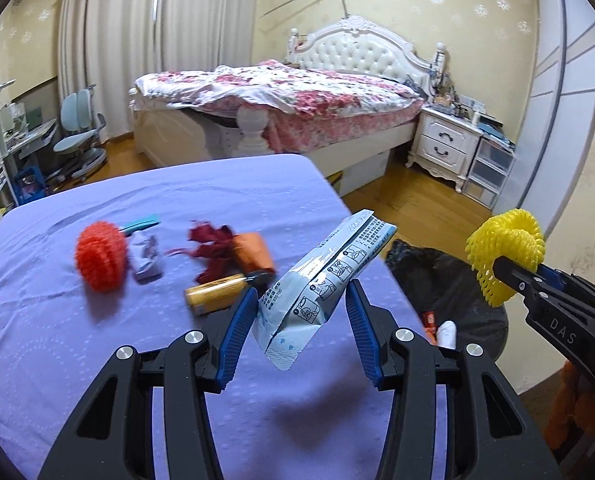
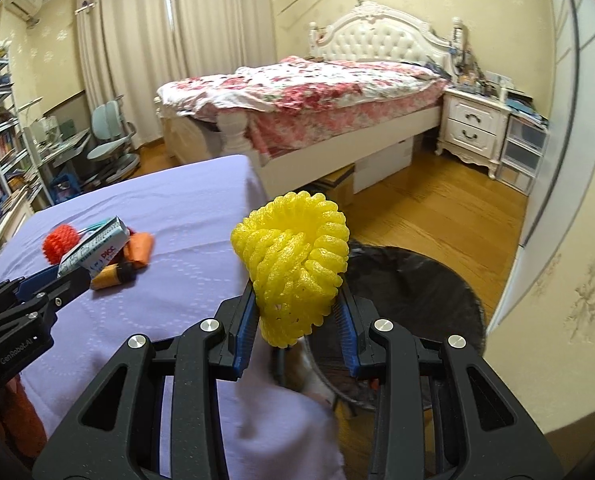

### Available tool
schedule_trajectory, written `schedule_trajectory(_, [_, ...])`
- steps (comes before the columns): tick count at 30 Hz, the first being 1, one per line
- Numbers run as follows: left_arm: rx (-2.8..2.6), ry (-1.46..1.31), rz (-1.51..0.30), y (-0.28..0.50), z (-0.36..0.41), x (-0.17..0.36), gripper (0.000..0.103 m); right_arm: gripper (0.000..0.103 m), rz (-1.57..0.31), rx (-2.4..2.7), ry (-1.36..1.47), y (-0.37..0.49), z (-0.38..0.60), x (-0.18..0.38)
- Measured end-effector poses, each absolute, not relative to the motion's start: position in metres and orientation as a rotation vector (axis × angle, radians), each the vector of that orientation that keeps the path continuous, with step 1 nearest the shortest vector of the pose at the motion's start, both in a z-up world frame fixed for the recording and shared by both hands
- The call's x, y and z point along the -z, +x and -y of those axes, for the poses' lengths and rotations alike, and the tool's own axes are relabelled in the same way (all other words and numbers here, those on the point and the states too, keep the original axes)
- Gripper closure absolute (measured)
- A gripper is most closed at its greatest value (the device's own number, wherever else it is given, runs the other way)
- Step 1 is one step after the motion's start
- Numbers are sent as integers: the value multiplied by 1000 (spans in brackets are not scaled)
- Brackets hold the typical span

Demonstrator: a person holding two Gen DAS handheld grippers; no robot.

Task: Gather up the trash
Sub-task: 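Carry both items over the black bin and open both grippers to drop them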

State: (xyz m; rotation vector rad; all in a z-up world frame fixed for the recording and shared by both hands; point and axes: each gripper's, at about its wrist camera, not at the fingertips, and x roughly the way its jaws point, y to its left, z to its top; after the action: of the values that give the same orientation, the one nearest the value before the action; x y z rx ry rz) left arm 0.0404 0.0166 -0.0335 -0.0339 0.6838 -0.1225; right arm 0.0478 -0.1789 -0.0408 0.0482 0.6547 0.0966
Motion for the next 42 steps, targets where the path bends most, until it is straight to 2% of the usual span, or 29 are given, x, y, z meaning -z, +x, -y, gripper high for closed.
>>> schedule_trajectory(18, [261, 40, -763, 88, 91, 59, 54, 69, -710, 34, 146, 69, 271, 77])
schedule_trajectory(36, [295, 121, -817, 122, 151, 81, 54, 68, -742, 84, 199, 91, 313, 96])
schedule_trajectory(38, [311, 127, -830, 123, 154, 83, 50, 65, -743, 90, 205, 93, 315, 97])
schedule_trajectory(39, [312, 131, -838, 125, 155, 84, 46, 58, -744, 95, 207, 94, 317, 98])
schedule_trajectory(40, [308, 131, -843, 125, 155, 85, 33, 53, -741, 102, 208, 95, 317, 98])
schedule_trajectory(41, [305, 125, -841, 125, 153, 85, 27, 51, -738, 109, 209, 95, 318, 98])
schedule_trajectory(42, [301, 111, -836, 125, 150, 85, 27, 48, -737, 114, 211, 95, 318, 98])
